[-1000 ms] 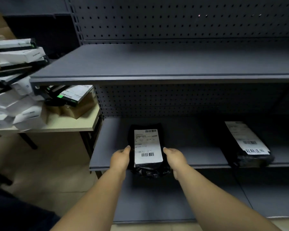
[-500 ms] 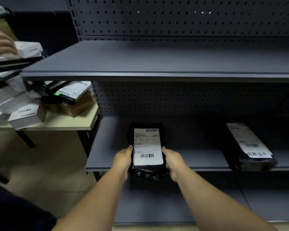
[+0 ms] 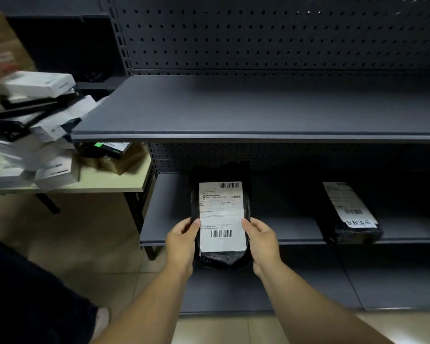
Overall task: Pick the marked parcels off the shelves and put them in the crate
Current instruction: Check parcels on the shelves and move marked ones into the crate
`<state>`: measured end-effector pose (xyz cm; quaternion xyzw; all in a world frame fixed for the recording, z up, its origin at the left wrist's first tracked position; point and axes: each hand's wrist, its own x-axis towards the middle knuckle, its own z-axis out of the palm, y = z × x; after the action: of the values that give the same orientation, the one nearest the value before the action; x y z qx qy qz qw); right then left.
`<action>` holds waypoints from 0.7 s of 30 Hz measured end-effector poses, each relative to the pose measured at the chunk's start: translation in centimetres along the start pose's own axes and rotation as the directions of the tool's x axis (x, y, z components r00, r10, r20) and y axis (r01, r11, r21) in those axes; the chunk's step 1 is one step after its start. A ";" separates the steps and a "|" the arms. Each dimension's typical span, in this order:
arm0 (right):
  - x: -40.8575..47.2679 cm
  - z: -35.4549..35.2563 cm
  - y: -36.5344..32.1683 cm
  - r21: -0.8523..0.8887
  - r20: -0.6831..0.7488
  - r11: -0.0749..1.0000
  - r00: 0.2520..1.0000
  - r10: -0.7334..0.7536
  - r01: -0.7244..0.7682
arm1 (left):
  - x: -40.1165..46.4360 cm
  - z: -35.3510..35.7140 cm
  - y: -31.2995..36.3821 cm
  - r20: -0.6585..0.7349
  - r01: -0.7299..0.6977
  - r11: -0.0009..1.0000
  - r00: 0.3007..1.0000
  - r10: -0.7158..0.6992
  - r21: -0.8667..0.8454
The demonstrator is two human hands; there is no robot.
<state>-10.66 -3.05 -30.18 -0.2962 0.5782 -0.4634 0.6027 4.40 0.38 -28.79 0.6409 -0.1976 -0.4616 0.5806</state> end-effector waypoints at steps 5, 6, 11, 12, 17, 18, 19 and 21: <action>-1.6 -0.6 0.4 0.043 -0.012 0.999 1.000 -0.024 0.024 | -1.3 -0.6 -0.1 0.004 -0.027 0.999 1.000 0.028 -0.022; -1.9 -0.7 0.5 0.047 -0.014 0.999 1.000 -0.025 0.025 | -1.5 -0.6 -0.1 0.002 -0.029 0.999 1.000 0.029 -0.026; -2.3 -1.1 0.7 0.076 -0.031 0.997 0.999 -0.028 0.030 | -2.2 -0.5 -0.3 0.007 -0.039 0.998 0.999 0.039 -0.041; -2.4 -1.1 0.6 0.079 -0.034 0.996 0.999 -0.028 0.031 | -2.2 -0.5 -0.3 0.010 -0.041 0.998 0.999 0.041 -0.043; -2.1 -1.2 0.3 0.064 -0.055 0.997 0.998 -0.040 0.043 | -1.9 0.0 -0.4 0.005 -0.028 0.997 1.000 0.029 -0.070; -2.0 -1.2 0.2 0.059 -0.058 0.997 0.998 -0.040 0.043 | -1.7 0.1 -0.4 0.009 -0.025 0.997 1.000 0.025 -0.068; -1.9 -1.2 0.1 0.051 -0.058 0.998 0.998 -0.038 0.041 | -1.5 0.2 -0.5 0.011 -0.023 0.998 1.000 0.024 -0.061; -1.5 -1.2 -0.1 0.036 -0.057 0.999 0.998 -0.033 0.035 | -1.0 0.3 -0.6 0.009 -0.022 0.999 1.000 0.022 -0.032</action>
<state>-11.70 -1.54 -29.69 -0.2815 0.5811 -0.4925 0.5835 3.47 1.10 -28.91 0.6273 -0.1999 -0.4612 0.5949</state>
